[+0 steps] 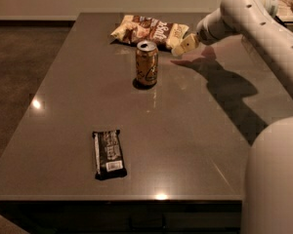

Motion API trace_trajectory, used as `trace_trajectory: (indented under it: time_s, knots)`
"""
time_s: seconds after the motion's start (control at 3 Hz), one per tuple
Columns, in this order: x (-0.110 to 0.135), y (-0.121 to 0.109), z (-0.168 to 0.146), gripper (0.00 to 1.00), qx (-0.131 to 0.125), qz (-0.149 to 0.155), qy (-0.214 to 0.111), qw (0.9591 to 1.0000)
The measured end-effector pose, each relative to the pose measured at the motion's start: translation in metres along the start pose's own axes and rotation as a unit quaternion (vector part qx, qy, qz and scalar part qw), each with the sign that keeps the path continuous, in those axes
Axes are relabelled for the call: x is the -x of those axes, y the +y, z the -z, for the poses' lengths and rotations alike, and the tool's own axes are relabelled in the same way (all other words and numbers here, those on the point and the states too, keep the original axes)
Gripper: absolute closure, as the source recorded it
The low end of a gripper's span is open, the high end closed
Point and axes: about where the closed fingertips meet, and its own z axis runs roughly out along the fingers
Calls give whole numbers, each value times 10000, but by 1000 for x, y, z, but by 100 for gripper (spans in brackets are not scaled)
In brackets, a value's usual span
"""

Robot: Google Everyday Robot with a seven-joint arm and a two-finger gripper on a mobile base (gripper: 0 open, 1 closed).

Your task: Pick brown chip bag

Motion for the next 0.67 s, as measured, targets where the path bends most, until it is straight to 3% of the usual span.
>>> trace_trajectory:
  time_s: [0.67]
  knots:
    - [8,42,-34,0,506,-334,-222,9979]
